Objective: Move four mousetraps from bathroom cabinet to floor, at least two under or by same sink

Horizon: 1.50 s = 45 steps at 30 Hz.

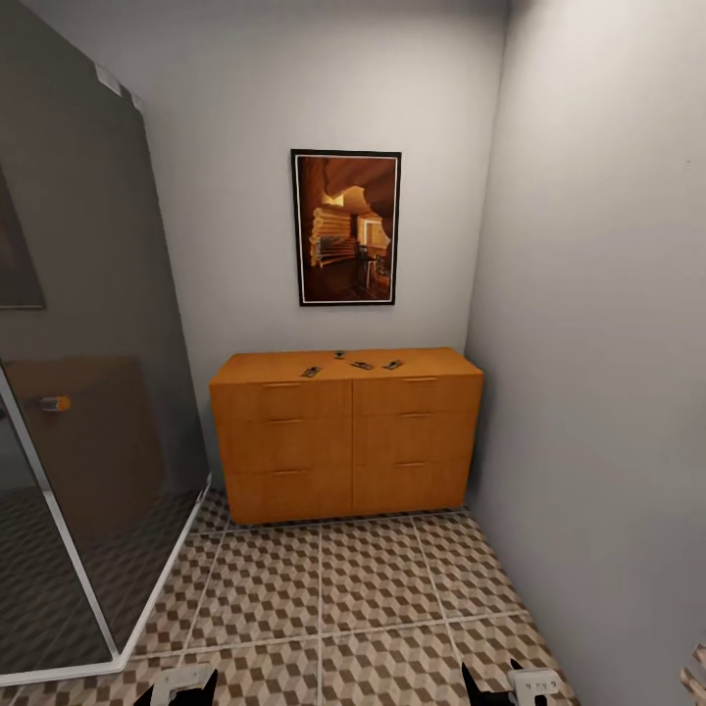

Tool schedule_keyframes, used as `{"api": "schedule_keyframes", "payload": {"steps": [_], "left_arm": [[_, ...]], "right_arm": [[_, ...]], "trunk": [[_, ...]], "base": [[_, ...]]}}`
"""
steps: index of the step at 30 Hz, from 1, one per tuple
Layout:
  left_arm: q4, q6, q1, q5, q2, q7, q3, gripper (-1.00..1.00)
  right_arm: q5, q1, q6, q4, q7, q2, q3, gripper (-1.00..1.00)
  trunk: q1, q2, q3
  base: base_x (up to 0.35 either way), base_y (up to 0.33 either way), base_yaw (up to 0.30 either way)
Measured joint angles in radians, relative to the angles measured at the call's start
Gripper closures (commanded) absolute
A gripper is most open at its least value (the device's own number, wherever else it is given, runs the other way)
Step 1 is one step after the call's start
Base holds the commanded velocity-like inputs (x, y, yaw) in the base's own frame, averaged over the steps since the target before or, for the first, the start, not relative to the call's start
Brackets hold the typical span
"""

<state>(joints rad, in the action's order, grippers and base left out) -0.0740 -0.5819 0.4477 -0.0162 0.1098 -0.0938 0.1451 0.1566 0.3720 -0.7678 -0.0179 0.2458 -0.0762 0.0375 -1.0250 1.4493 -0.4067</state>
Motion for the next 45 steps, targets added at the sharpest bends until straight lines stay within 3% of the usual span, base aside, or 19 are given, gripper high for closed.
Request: {"api": "schedule_keyframes", "payload": {"steps": [32,35,37,41,43,44,45], "left_arm": [[0.0,0.0,0.0,0.0,-0.001,0.0,-0.001,-1.0],[0.0,0.0,0.0,0.0,-0.001,0.0,-0.001,-1.0],[0.0,0.0,0.0,0.0,-0.001,0.0,-0.001,-1.0],[0.0,0.0,0.0,0.0,-0.001,-0.001,-0.001,-1.0],[0.0,0.0,0.0,0.0,-0.001,-0.001,-0.001,-1.0],[0.0,0.0,0.0,0.0,-0.001,-0.001,-0.001,-1.0],[0.0,0.0,0.0,0.0,-0.001,-0.001,-0.001,-1.0]], "right_arm": [[-0.001,0.0,0.033,-0.002,-0.018,0.002,-0.001,-1.0],[-0.003,0.0,0.095,-0.009,-0.063,0.004,-0.001,-1.0],[-0.006,0.004,0.225,-0.065,-0.148,0.012,0.0,-1.0],[-0.011,0.012,0.44,-0.233,-0.243,0.014,0.0,-1.0],[-0.018,0.015,0.573,-0.354,-0.285,0.014,0.0,-1.0],[-0.028,0.018,0.793,-0.464,-0.324,0.011,0.0,-1.0],[-0.033,0.02,0.869,-0.635,-0.333,0.01,0.0,-1.0]], "trunk": [[0.0,0.0,0.0],[0.0,0.0,0.0],[0.0,0.0,0.0],[0.0,0.0,0.0],[0.0,0.0,0.0],[0.0,0.0,0.0],[0.0,0.0,0.0]], "base": [[0.0,0.0,0.0],[0.0,0.0,0.0],[0.0,0.0,0.0],[0.0,0.0,0.0],[0.0,0.0,0.0],[0.0,0.0,0.0],[0.0,0.0,0.0]]}}
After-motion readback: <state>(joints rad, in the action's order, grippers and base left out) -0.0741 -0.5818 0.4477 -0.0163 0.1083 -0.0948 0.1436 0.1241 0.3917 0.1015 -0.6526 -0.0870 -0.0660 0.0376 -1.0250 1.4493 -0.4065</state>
